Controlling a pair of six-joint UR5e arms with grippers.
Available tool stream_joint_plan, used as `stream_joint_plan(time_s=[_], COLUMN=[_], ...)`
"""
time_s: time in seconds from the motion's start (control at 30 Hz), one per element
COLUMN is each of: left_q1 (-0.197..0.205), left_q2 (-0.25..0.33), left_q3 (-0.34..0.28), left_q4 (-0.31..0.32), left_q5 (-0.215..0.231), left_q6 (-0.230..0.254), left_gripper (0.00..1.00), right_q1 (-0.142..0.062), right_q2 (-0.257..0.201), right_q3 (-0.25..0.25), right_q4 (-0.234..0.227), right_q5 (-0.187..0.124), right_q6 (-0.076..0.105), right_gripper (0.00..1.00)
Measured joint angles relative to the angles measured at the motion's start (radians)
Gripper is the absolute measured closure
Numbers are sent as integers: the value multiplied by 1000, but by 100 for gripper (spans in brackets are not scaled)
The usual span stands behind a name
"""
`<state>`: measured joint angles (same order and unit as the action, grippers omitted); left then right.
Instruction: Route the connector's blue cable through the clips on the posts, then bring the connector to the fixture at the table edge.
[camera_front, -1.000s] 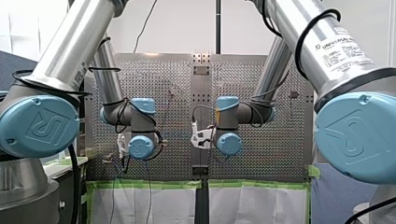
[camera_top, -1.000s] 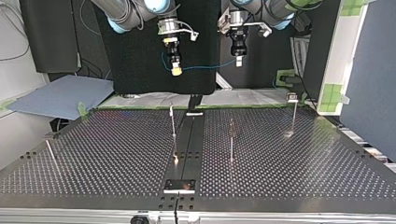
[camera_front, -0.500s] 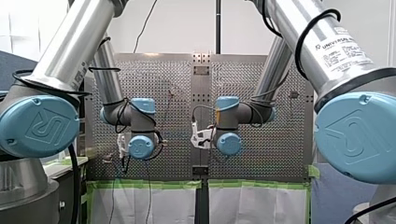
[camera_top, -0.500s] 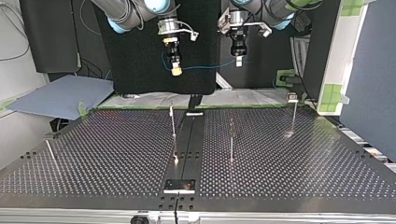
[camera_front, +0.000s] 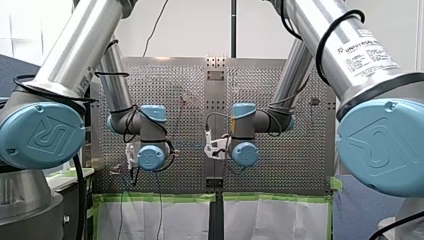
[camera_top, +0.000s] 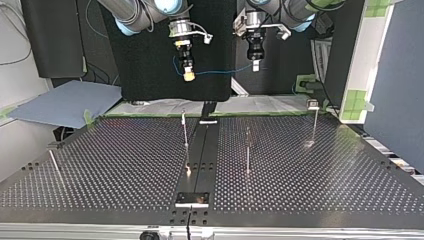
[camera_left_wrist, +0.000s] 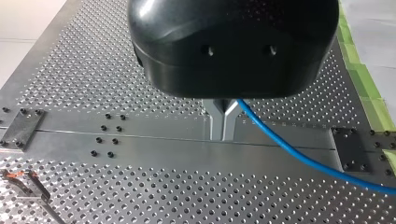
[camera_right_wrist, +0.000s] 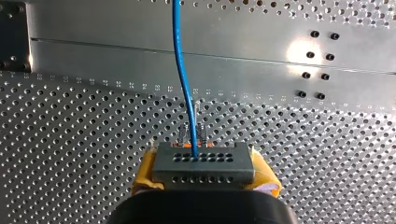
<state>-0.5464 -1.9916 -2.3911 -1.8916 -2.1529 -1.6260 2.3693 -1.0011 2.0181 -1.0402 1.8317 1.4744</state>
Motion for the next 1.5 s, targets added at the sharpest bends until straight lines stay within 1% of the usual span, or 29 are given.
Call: stream_joint_plan(time_s=[1.03,1.3,1.5], left_q1=[0,-9,-9], left_q2=[-1,-40,-47], left_q3=[0,-1,-2], left_q4=[0,3,3], left_q5=[1,23,24], left_q6=[0,1,2], left_gripper=[100,100,100], right_q1=[0,0,0], right_q2=[0,-1,-2], right_q3=[0,-1,-1], right_q4=[0,1,2], right_q5=[0,0,0], right_q6=[0,0,0], right_gripper=[100,100,100])
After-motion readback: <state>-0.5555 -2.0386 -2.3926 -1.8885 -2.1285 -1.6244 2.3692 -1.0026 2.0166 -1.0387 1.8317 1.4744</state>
